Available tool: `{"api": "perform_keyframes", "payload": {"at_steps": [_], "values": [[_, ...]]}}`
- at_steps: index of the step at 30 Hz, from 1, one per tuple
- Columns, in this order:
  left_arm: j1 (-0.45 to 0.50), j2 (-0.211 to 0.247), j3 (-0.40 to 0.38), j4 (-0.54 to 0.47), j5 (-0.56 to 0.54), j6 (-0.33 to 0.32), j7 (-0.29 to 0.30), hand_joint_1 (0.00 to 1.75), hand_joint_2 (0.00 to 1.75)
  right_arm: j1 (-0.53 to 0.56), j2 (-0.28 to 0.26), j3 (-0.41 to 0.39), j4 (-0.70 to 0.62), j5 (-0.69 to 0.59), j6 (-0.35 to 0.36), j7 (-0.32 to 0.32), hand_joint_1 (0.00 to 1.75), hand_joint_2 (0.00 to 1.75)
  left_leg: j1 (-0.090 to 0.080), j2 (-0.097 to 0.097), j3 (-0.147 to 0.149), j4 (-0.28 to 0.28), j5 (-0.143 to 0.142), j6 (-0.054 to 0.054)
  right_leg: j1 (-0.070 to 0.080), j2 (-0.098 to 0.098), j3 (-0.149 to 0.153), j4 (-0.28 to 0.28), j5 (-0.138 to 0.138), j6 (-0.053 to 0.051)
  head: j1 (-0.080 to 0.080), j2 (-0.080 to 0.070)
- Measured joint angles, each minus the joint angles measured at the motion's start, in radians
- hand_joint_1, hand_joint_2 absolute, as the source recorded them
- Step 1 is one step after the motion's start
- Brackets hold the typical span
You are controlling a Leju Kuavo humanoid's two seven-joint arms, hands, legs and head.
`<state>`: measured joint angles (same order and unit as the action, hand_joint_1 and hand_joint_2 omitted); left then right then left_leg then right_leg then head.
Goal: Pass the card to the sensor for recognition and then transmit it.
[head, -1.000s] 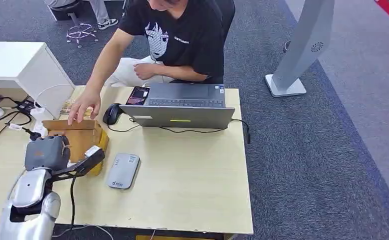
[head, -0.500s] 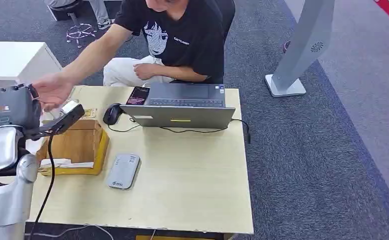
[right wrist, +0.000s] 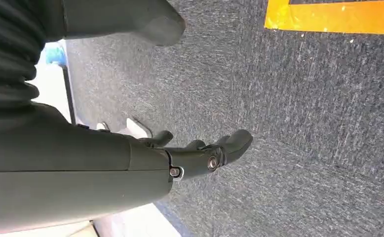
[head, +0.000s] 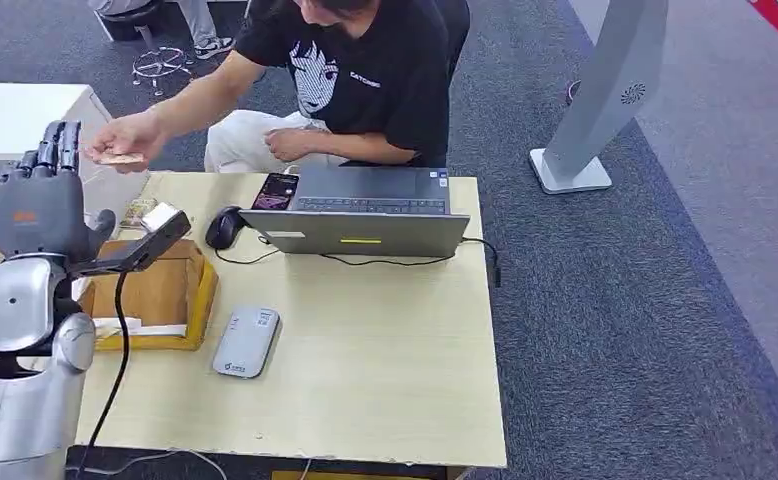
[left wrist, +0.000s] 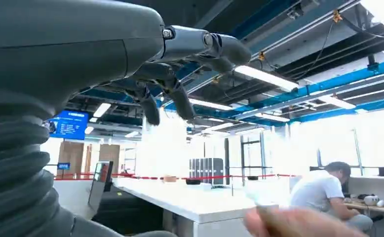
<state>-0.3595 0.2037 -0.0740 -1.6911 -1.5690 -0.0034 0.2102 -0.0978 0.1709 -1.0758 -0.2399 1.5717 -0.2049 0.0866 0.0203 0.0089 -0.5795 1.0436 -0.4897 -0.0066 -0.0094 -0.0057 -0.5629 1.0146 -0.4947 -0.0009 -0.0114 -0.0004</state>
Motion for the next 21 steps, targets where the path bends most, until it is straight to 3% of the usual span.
{"api": "perform_keyframes", "payload": {"at_steps": [6,10,16,21], "values": [[0.016,-0.008,-0.005,-0.012,0.000,0.010,-0.024,0.00,1.75,0.000,0.000,0.000,0.000,-0.002,-0.001,-0.002,0.00,1.75,0.000,0.000,0.000,0.000,0.000,0.000,0.000,0.000,0.000,0.000,0.000,0.000,0.000,0.000],[0.081,-0.026,-0.011,-0.063,0.000,0.072,-0.061,0.00,1.75,0.000,0.000,-0.005,0.000,-0.015,0.003,-0.011,0.00,1.75,0.000,0.001,0.000,0.000,0.000,0.000,0.000,0.000,0.000,0.000,0.000,0.000,0.000,0.000],[0.265,-0.153,0.038,-0.237,0.053,0.233,-0.252,0.00,1.75,0.002,0.000,-0.016,0.000,-0.021,0.009,-0.005,0.00,1.75,-0.001,0.002,-0.001,0.000,-0.002,0.002,0.000,0.001,0.000,-0.001,-0.001,0.001,0.000,0.000],[0.427,-0.289,0.129,-0.370,0.231,0.334,-0.402,0.00,1.75,0.004,0.001,-0.027,0.000,-0.043,-0.001,-0.011,0.00,1.75,-0.001,0.001,-0.002,0.000,-0.003,0.003,0.000,0.000,0.000,-0.002,-0.001,0.001,0.000,0.000]]}}
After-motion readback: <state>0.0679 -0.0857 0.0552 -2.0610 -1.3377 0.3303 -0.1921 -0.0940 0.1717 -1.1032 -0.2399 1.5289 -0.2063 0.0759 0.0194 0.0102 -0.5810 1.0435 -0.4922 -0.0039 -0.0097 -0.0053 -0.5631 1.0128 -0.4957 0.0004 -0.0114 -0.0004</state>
